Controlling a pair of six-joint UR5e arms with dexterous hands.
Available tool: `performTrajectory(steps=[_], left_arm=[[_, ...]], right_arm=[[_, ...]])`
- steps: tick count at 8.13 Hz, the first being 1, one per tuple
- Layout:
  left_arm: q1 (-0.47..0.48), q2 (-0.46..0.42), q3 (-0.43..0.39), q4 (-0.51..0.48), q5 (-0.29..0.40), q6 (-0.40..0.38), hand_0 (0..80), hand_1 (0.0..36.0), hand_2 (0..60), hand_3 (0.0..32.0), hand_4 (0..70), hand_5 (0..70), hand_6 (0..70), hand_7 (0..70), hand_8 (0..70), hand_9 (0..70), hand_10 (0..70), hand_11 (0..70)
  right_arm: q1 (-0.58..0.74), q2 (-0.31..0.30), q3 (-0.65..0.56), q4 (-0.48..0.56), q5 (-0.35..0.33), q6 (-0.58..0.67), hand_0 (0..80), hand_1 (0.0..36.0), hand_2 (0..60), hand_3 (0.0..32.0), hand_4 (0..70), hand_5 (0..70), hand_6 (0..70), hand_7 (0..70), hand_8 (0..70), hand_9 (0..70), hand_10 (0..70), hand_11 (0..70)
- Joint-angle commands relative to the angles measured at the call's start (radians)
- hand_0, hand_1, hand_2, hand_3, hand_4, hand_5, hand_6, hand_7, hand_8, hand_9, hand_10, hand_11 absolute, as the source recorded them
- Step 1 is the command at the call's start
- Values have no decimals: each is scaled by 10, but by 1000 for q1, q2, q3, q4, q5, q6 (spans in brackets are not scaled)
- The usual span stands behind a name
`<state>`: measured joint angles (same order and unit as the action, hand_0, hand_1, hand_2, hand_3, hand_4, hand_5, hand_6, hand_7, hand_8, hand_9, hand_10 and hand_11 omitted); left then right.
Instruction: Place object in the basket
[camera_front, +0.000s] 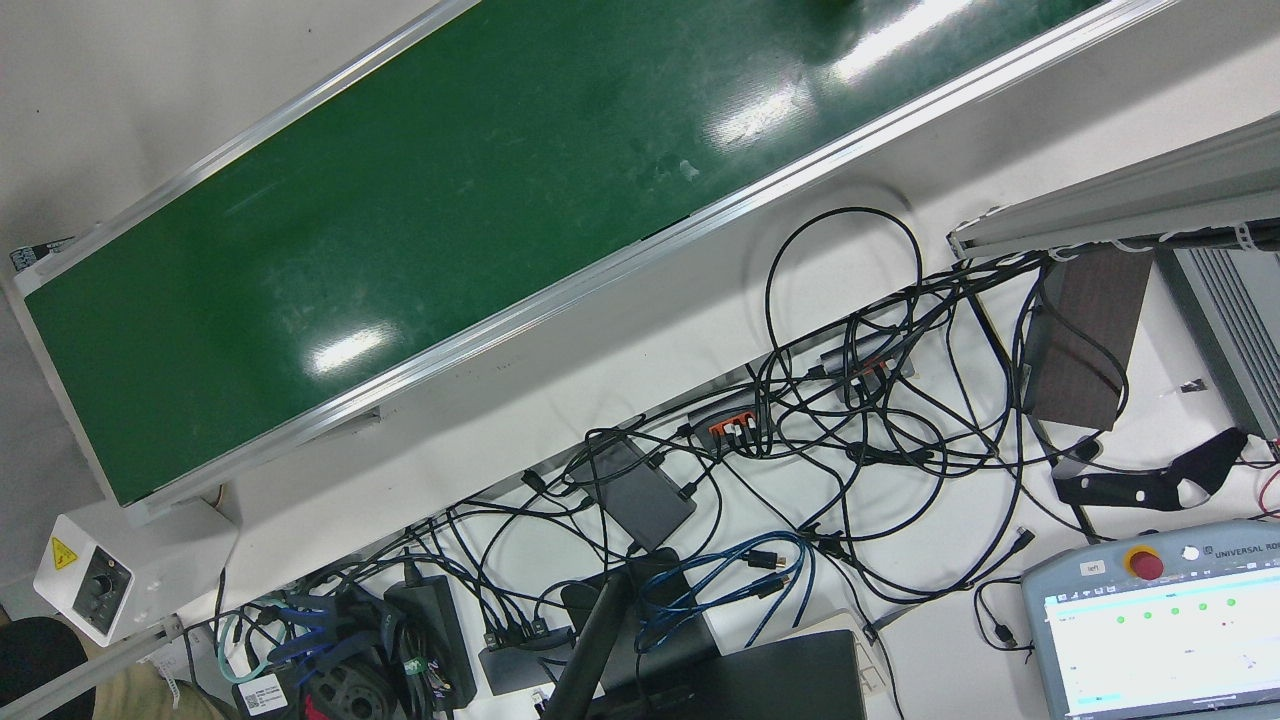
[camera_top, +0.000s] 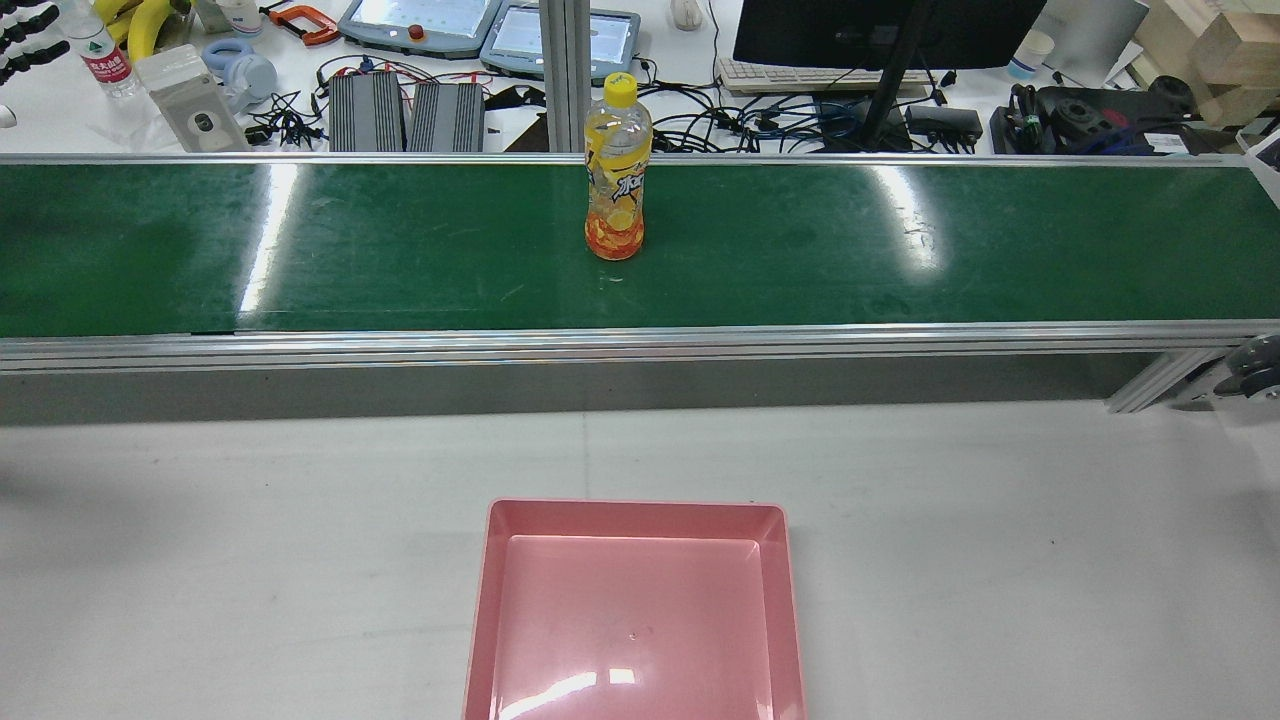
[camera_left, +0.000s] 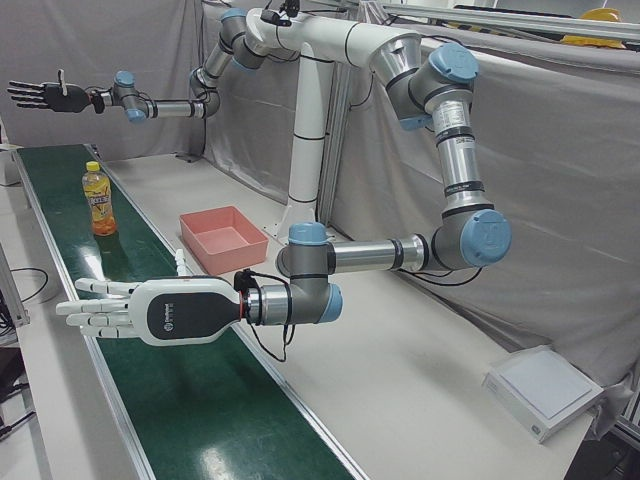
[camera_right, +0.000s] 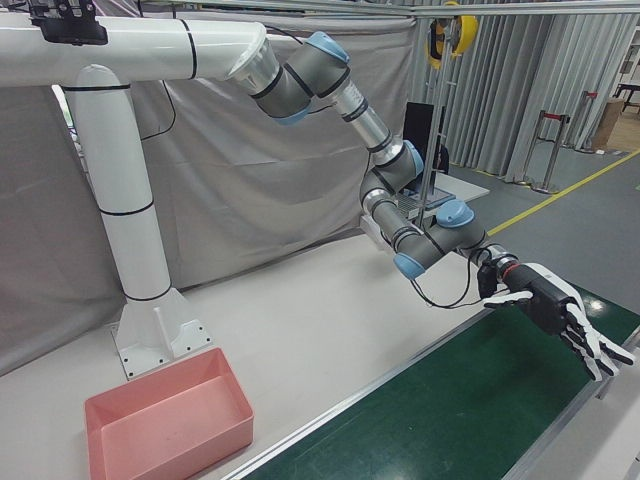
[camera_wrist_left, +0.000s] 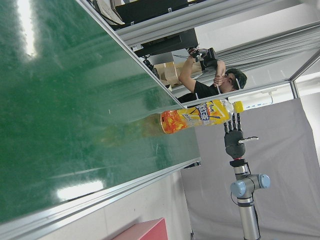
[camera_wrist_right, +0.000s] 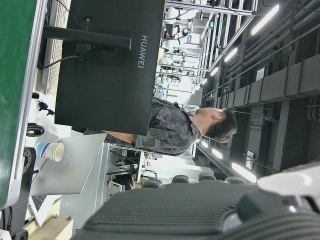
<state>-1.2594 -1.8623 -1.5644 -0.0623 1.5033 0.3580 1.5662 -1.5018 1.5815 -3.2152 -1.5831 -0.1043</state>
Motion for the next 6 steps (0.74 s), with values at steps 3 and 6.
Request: performTrajectory(steps=[3, 6], left_arm=[[34, -29, 60, -1, 0, 1, 516, 127, 0, 0, 179, 111, 0, 0, 43, 82, 84, 136], [34, -31, 60, -2, -2, 1, 511, 127, 0, 0, 156, 92, 0, 0, 26, 58, 82, 134]], right_arm=[[0, 0, 0, 0, 0, 0, 0, 0, 0, 0, 0, 0, 0, 0, 0, 0, 0, 0], [0, 0, 0, 0, 0, 0, 0, 0, 0, 0, 0, 0, 0, 0, 0, 0, 0, 0]])
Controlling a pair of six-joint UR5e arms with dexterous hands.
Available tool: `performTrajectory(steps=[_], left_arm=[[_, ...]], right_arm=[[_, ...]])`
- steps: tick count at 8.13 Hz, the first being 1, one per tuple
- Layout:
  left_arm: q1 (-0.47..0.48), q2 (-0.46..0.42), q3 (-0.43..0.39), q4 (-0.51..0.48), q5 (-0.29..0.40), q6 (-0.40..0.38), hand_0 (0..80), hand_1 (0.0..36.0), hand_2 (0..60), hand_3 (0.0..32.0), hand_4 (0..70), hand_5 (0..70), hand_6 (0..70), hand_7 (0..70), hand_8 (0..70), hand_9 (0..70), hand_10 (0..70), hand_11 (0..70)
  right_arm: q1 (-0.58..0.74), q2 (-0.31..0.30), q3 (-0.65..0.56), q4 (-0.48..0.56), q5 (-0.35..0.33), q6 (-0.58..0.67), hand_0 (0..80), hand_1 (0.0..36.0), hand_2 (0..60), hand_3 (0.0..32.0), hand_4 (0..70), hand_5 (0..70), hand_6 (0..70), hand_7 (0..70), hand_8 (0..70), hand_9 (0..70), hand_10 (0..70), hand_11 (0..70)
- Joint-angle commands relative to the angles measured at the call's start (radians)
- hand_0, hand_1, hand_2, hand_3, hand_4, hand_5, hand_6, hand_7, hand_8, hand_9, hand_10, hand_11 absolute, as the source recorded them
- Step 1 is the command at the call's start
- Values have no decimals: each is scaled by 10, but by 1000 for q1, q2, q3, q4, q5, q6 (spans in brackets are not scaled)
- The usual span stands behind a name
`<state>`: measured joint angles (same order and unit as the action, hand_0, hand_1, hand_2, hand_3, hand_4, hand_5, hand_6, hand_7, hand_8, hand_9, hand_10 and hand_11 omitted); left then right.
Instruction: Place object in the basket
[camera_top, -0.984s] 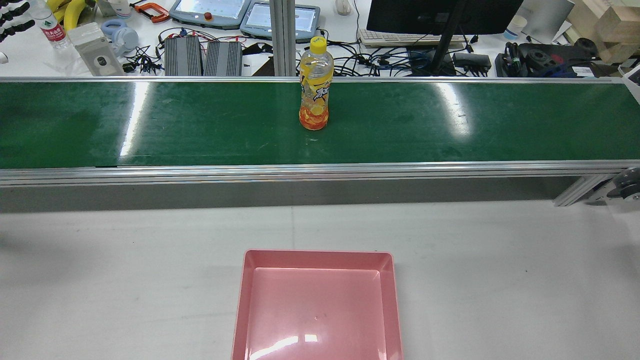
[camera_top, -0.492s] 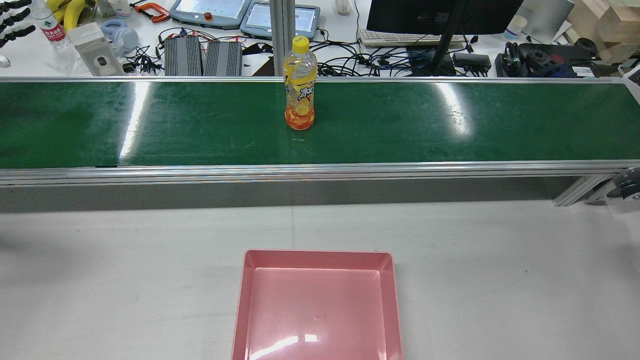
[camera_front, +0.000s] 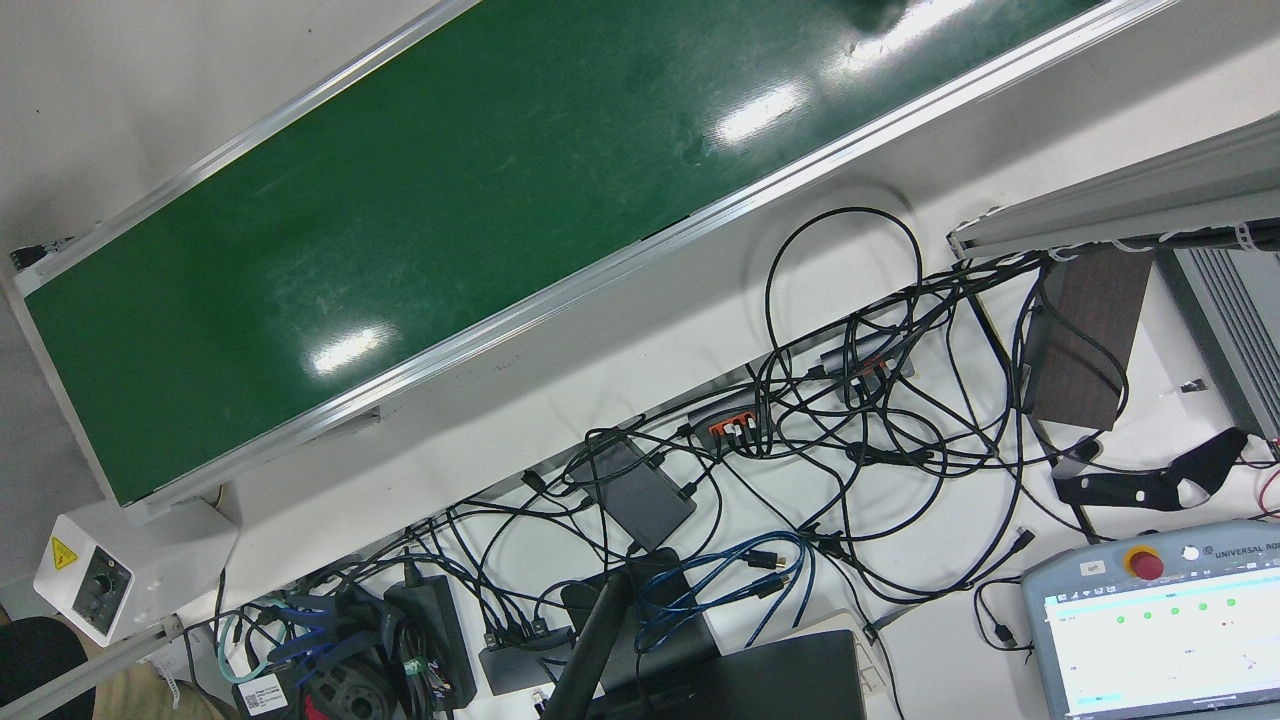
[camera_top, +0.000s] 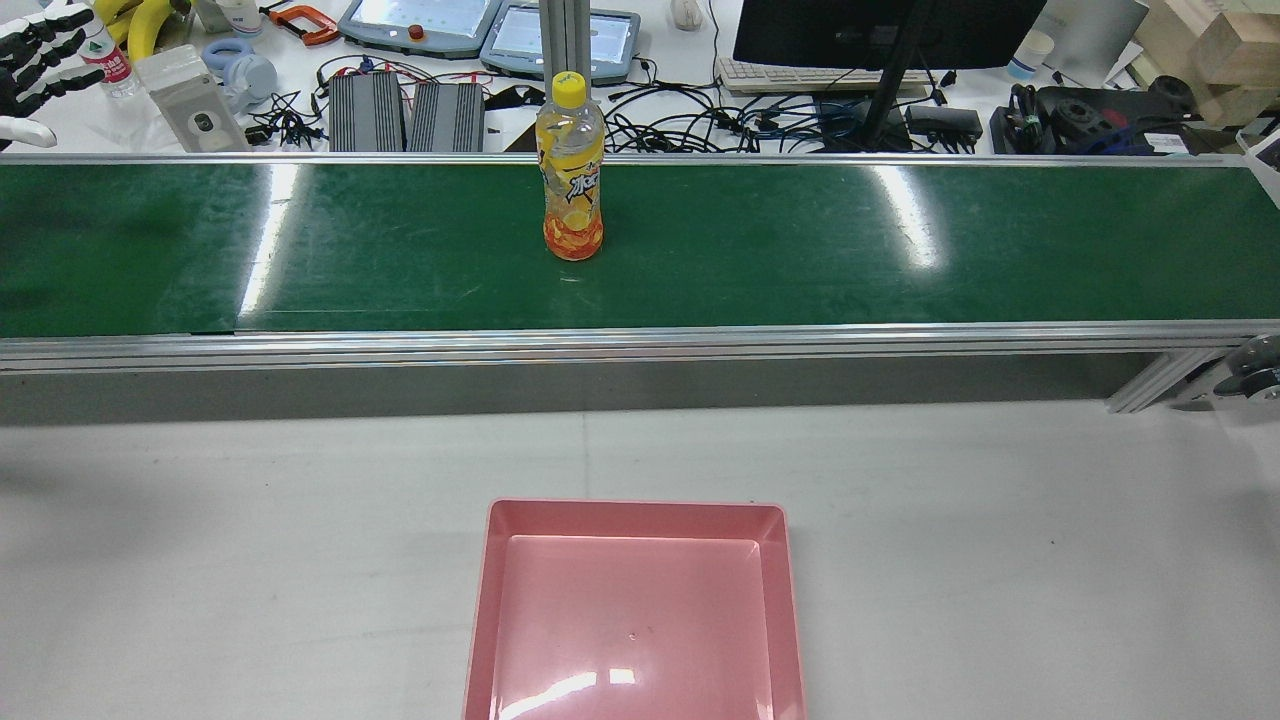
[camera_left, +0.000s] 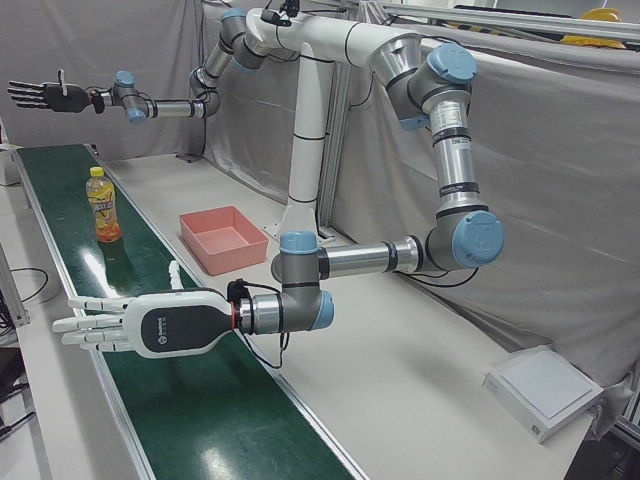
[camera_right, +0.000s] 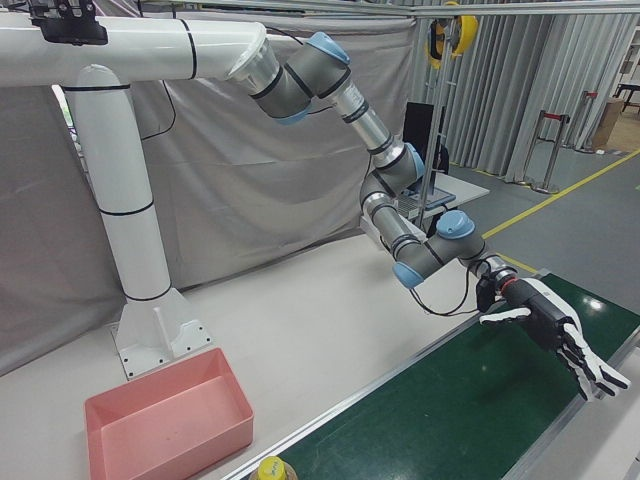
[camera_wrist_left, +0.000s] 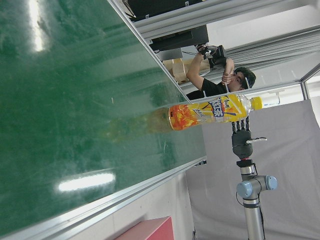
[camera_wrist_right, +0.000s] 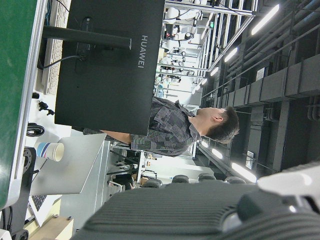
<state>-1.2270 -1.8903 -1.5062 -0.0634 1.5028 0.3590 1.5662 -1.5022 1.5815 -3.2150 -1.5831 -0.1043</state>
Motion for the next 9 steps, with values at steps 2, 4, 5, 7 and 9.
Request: performTrajectory(steps=[2, 4, 5, 7, 9], left_arm=[[20, -35, -2, 4, 1, 0, 512, 122, 0, 0, 169, 106, 0, 0, 35, 71, 76, 125], [84, -104, -2, 56, -1, 9, 514, 120, 0, 0, 176, 106, 0, 0, 41, 79, 73, 121], [107, -125, -2, 62, -1, 11, 512, 118, 0, 0, 179, 107, 0, 0, 39, 76, 75, 123], [171, -183, -2, 88, -1, 12, 514, 113, 0, 0, 176, 106, 0, 0, 46, 86, 79, 129], [202, -217, -2, 103, -3, 14, 510, 110, 0, 0, 175, 110, 0, 0, 47, 88, 76, 124]], right_arm=[[0, 0, 0, 0, 0, 0, 0, 0, 0, 0, 0, 0, 0, 0, 0, 0, 0, 0], [0, 0, 0, 0, 0, 0, 0, 0, 0, 0, 0, 0, 0, 0, 0, 0, 0, 0], [0, -1, 0, 0, 0, 0, 0, 0, 0, 0, 0, 0, 0, 0, 0, 0, 0, 0], [0, 0, 0, 1, 0, 0, 0, 0, 0, 0, 0, 0, 0, 0, 0, 0, 0, 0], [0, 0, 0, 0, 0, 0, 0, 0, 0, 0, 0, 0, 0, 0, 0, 0, 0, 0]])
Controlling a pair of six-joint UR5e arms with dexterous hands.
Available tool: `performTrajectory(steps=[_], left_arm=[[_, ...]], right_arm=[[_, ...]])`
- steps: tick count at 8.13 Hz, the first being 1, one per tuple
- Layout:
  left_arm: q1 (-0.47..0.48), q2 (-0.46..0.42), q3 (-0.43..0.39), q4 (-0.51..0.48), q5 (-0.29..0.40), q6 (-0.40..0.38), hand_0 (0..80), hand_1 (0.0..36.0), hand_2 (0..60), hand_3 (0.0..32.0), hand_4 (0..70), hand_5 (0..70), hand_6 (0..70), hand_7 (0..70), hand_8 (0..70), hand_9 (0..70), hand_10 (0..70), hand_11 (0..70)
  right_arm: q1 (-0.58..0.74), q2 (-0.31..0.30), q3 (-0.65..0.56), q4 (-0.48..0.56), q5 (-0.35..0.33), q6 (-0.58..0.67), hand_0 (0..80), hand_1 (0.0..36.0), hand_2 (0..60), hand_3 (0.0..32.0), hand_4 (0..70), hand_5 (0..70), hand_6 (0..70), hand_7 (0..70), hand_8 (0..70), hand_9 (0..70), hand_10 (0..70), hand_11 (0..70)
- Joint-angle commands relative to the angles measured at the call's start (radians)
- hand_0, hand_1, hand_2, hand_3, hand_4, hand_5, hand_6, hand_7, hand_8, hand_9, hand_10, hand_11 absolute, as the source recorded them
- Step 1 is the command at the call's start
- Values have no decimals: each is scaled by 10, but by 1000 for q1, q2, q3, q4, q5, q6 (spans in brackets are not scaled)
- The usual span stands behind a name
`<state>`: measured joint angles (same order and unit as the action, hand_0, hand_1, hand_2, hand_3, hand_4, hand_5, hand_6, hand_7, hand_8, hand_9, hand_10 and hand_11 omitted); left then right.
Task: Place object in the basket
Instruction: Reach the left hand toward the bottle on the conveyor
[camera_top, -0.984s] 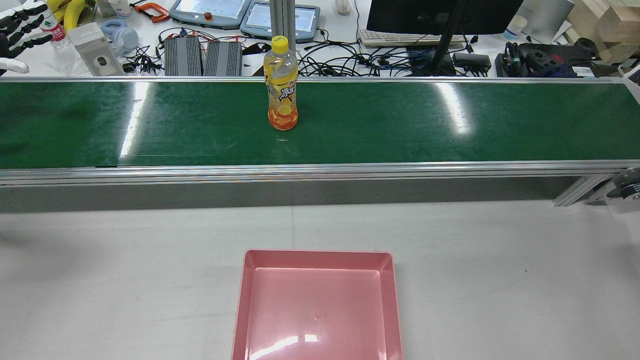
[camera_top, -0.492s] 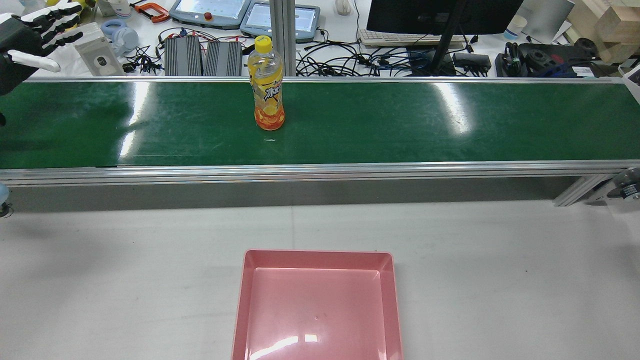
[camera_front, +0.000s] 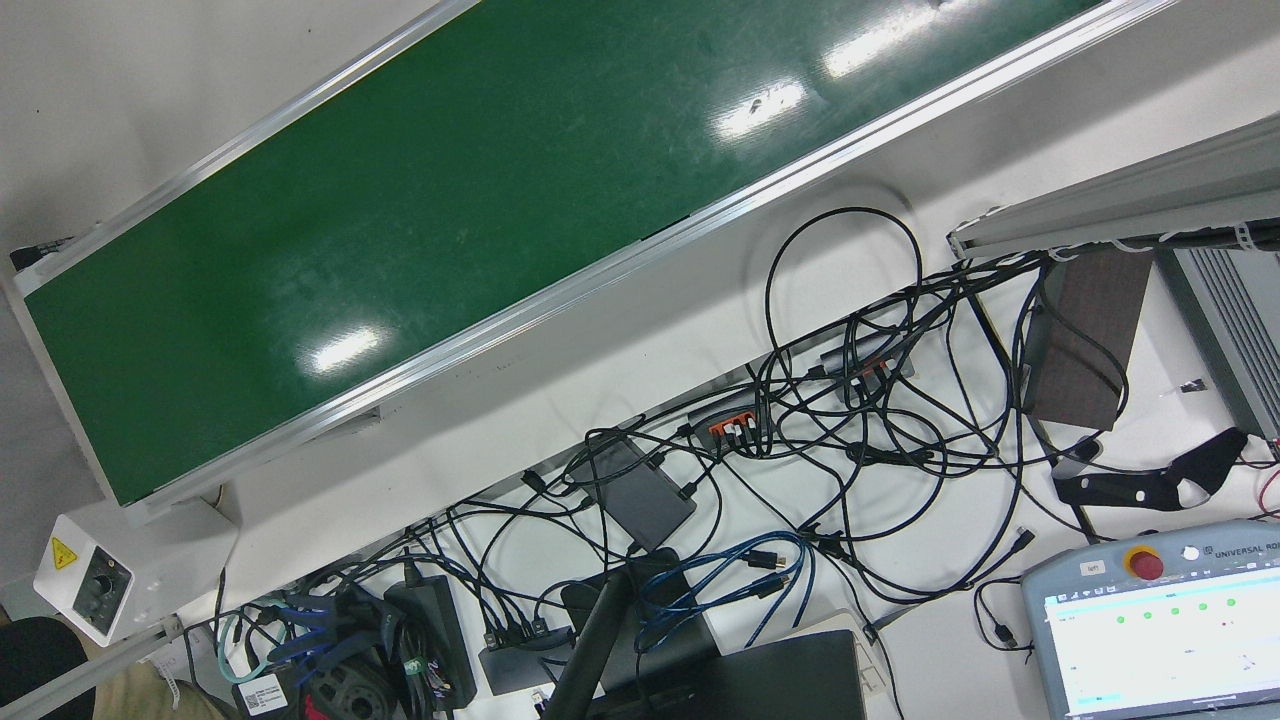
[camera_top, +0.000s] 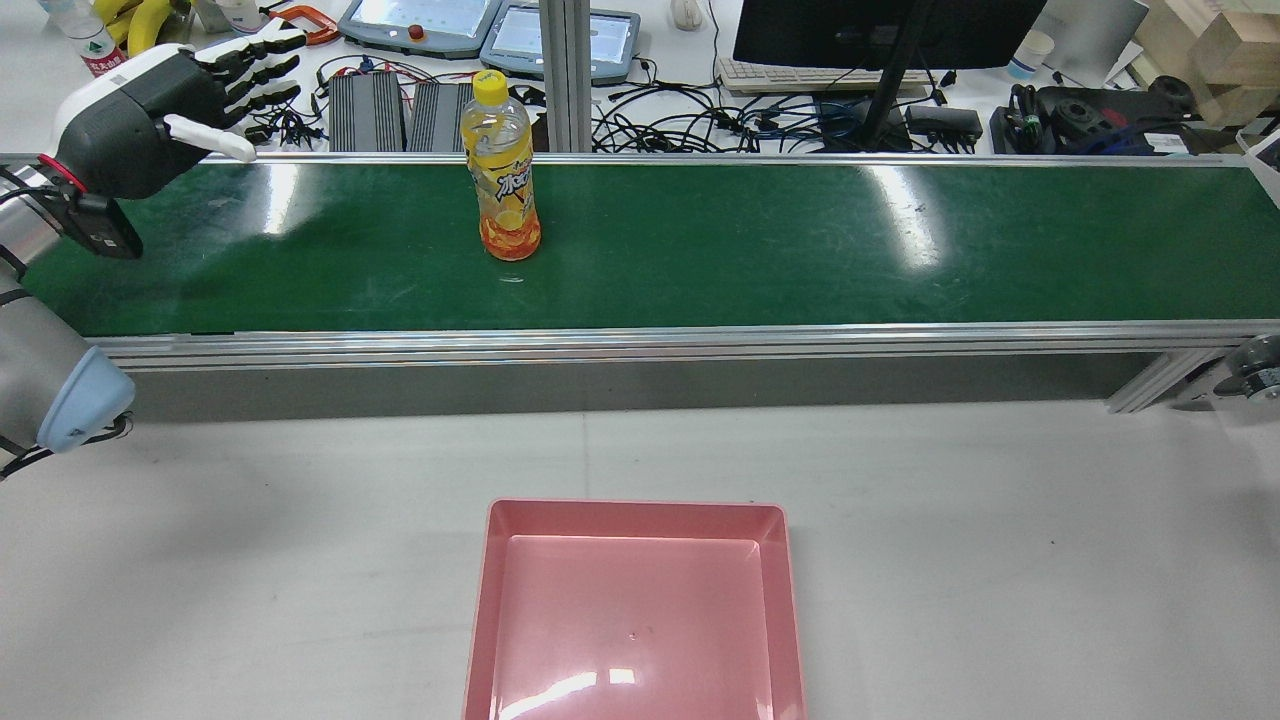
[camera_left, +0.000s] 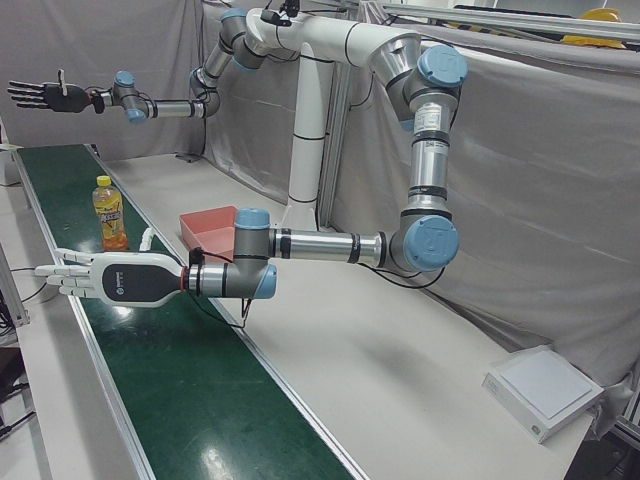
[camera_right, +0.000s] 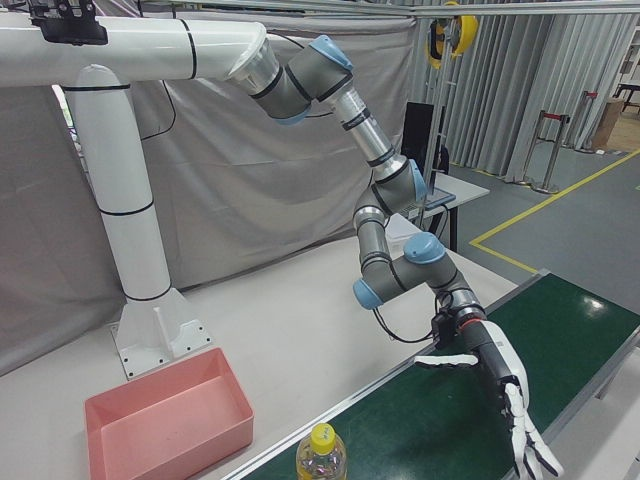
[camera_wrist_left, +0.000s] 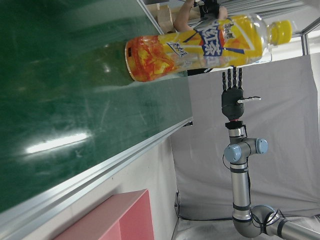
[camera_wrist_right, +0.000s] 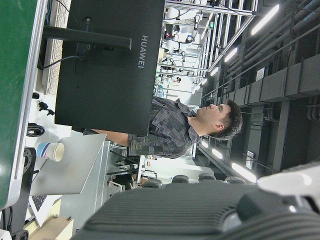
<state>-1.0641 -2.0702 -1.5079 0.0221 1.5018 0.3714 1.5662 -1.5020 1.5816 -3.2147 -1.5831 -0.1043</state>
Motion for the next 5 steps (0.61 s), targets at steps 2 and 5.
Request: performTrajectory(steps=[2, 5], left_arm=[[96, -76, 2, 33, -2, 4, 511, 110, 0, 0, 177, 109, 0, 0, 48, 89, 81, 132], [102, -103, 0, 47, -2, 20, 507, 107, 0, 0, 176, 111, 0, 0, 47, 88, 85, 136]], right_arm=[[0, 0, 0, -1, 0, 0, 0, 0, 0, 0, 0, 0, 0, 0, 0, 0, 0, 0], [0, 0, 0, -1, 0, 0, 0, 0, 0, 0, 0, 0, 0, 0, 0, 0, 0, 0]])
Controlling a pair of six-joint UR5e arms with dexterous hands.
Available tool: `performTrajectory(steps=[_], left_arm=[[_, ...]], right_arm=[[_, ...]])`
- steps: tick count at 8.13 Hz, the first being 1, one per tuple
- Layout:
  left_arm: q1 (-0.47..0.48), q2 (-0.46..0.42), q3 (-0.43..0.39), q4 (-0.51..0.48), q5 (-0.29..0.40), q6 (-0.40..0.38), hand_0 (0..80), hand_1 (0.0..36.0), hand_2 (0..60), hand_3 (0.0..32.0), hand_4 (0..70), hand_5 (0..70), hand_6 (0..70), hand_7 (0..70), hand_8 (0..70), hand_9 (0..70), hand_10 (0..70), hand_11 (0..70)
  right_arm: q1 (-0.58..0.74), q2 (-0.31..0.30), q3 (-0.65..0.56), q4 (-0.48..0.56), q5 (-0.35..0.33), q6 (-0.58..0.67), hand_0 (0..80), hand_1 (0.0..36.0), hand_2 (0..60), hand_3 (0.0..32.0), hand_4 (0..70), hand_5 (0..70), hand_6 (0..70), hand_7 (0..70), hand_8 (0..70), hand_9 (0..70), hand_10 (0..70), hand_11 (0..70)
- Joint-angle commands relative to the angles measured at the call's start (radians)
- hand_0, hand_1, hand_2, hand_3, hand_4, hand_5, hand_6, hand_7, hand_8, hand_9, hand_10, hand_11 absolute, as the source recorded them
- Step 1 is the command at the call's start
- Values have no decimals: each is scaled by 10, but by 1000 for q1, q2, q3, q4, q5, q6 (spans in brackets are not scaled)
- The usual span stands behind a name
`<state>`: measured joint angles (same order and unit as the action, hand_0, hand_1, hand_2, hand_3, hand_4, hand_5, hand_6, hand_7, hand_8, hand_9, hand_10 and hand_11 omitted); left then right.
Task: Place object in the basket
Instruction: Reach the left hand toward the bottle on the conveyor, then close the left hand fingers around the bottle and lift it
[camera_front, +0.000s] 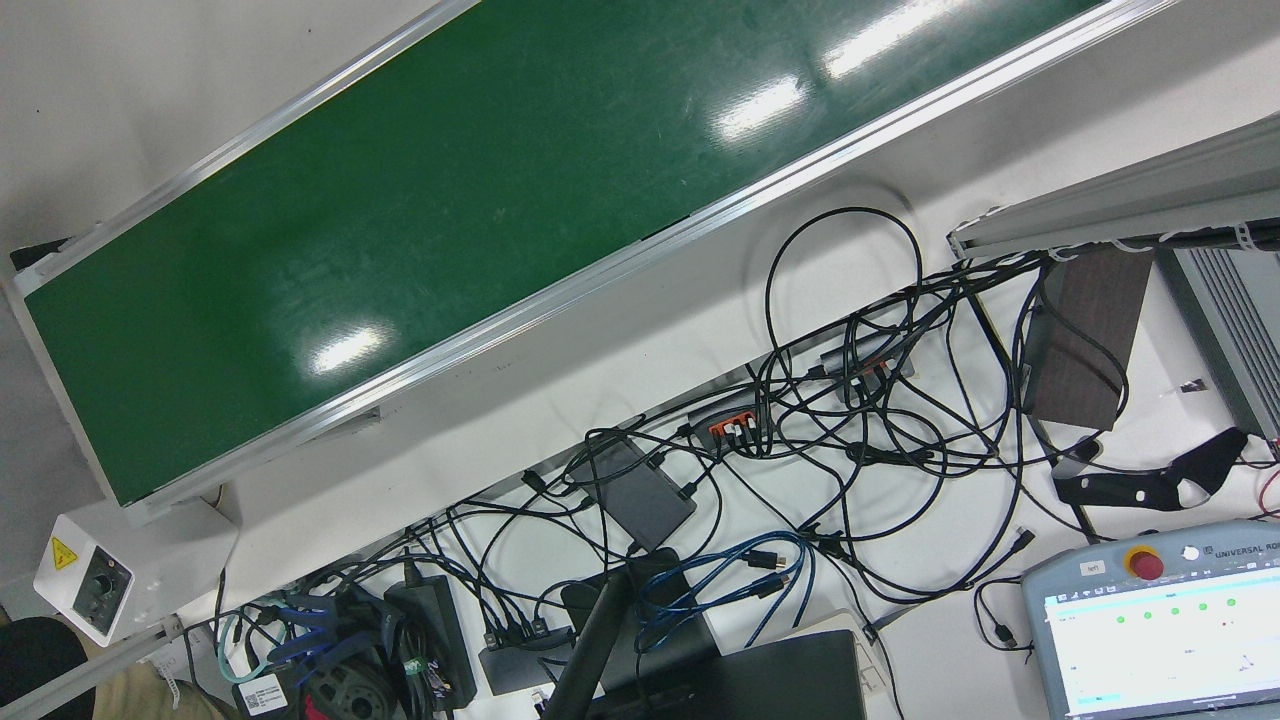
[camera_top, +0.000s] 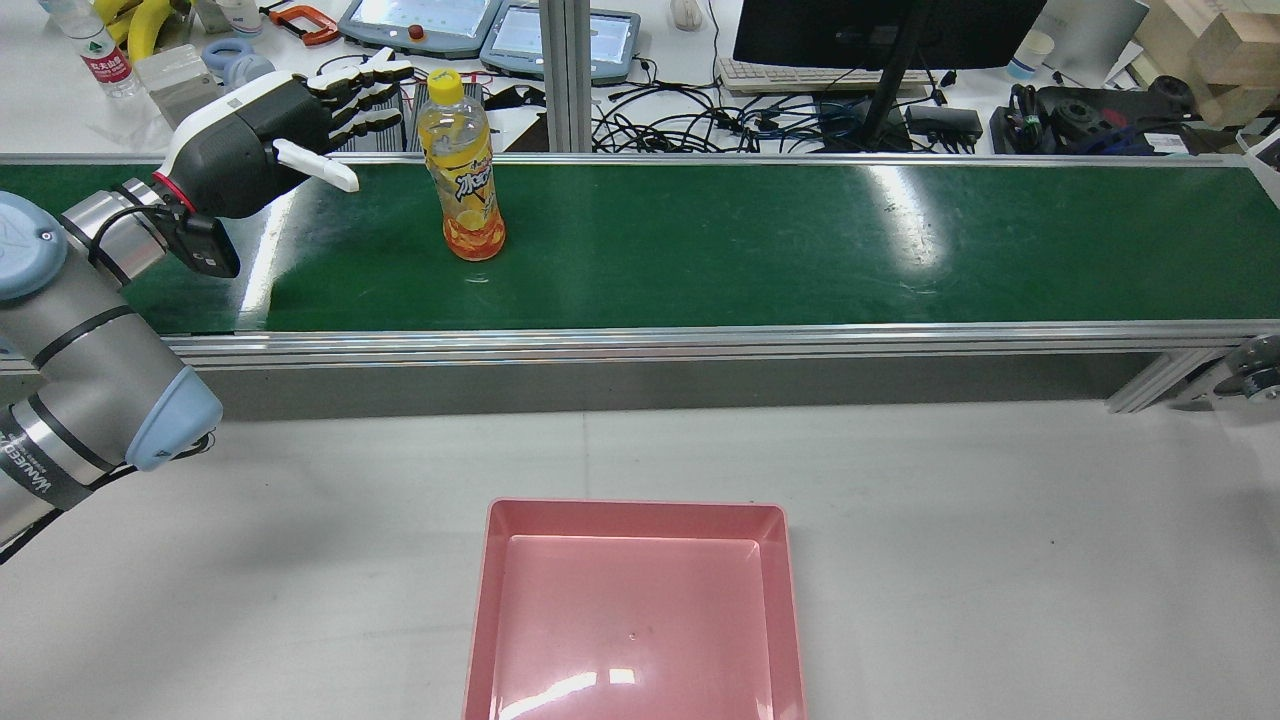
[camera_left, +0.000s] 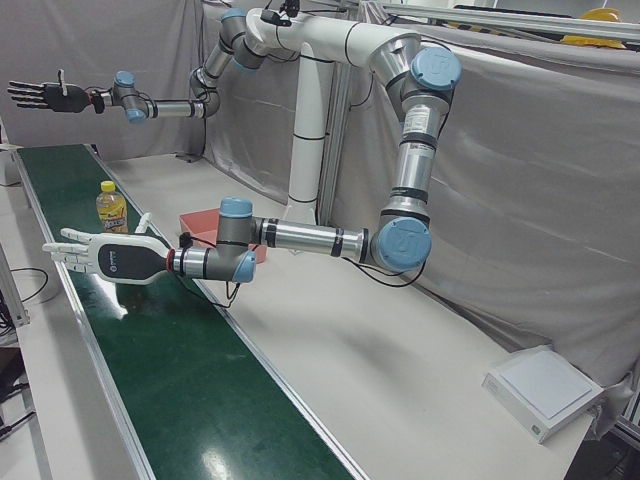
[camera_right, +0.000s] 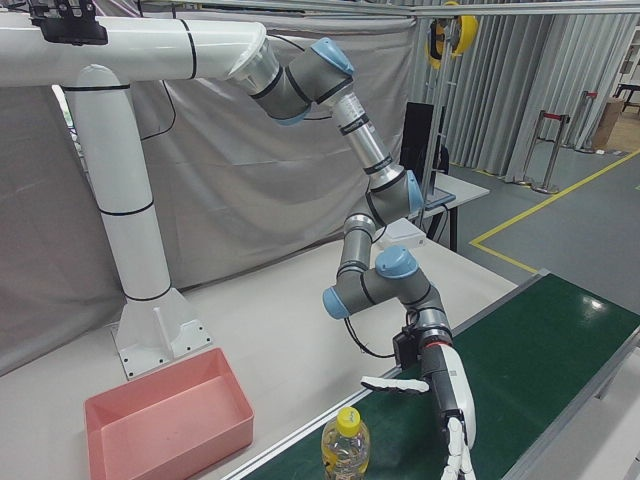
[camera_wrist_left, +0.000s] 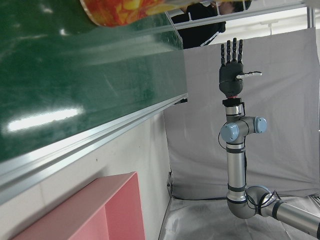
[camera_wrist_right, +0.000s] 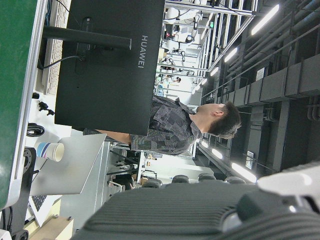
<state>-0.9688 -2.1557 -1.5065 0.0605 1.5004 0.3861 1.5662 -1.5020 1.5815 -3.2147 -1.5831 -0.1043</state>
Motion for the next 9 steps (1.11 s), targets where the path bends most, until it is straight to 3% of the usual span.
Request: performTrajectory(steps=[1, 6, 7, 8, 9], left_arm=[[9, -32, -1, 12, 0, 5, 507, 108, 0, 0, 179, 112, 0, 0, 47, 88, 85, 137], [42, -53, 0, 32, 0, 17, 508, 110, 0, 0, 187, 134, 0, 0, 68, 117, 81, 131], [45, -61, -1, 48, 0, 17, 505, 133, 20, 0, 209, 253, 21, 24, 116, 184, 134, 208], [47, -73, -1, 80, -2, 25, 531, 176, 210, 0, 358, 442, 161, 230, 269, 395, 346, 501], [47, -81, -1, 109, -3, 25, 556, 180, 354, 0, 700, 636, 376, 541, 460, 637, 523, 700]], right_arm=[[0, 0, 0, -1, 0, 0, 0, 0, 0, 0, 0, 0, 0, 0, 0, 0, 0, 0], [0, 0, 0, -1, 0, 0, 0, 0, 0, 0, 0, 0, 0, 0, 0, 0, 0, 0], [0, 0, 0, -1, 0, 0, 0, 0, 0, 0, 0, 0, 0, 0, 0, 0, 0, 0], [0, 0, 0, -1, 0, 0, 0, 0, 0, 0, 0, 0, 0, 0, 0, 0, 0, 0], [0, 0, 0, -1, 0, 0, 0, 0, 0, 0, 0, 0, 0, 0, 0, 0, 0, 0]])
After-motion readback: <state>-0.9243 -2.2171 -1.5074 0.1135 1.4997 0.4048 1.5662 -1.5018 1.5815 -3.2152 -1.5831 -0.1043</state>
